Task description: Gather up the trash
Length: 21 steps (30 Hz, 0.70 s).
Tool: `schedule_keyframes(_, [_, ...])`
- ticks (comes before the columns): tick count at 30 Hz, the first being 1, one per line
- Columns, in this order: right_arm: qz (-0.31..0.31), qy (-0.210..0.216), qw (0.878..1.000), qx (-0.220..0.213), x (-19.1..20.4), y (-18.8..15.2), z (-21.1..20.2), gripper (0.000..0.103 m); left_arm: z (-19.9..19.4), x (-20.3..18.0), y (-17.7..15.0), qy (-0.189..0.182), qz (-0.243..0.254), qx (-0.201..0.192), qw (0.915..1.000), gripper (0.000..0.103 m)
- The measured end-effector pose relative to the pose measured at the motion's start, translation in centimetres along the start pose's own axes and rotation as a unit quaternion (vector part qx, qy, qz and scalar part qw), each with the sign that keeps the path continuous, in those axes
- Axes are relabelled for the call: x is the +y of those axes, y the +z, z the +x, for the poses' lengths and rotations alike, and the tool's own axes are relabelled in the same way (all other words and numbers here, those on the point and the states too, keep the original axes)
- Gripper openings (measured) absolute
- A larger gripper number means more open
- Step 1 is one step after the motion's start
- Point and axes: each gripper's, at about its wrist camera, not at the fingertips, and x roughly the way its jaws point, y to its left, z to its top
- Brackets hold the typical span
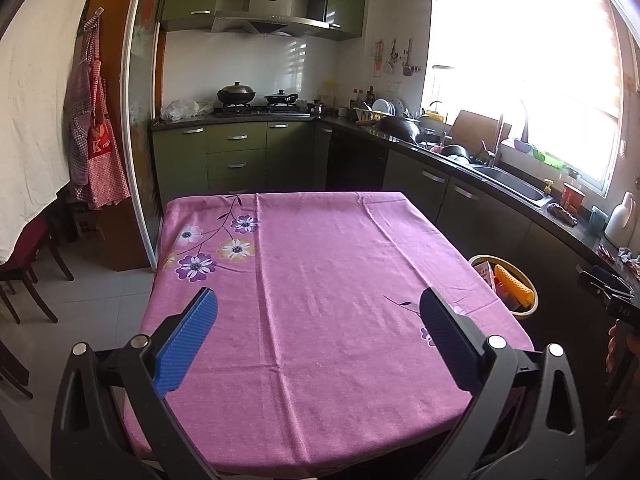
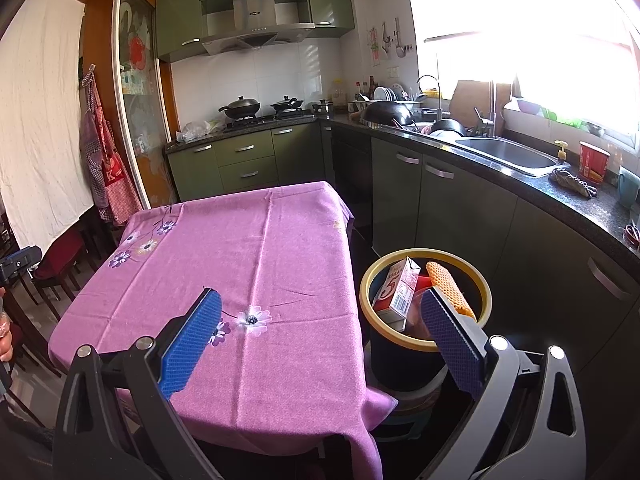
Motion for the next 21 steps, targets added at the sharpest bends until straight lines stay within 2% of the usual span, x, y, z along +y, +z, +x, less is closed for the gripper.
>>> schedule_keyframes(21, [-0.003, 0.003, 1.000, 0.003, 0.09, -0.17, 0.25, 0.098, 0.02, 0.01, -0.01, -0.003, -0.001, 0.000, 1.0000, 0.096])
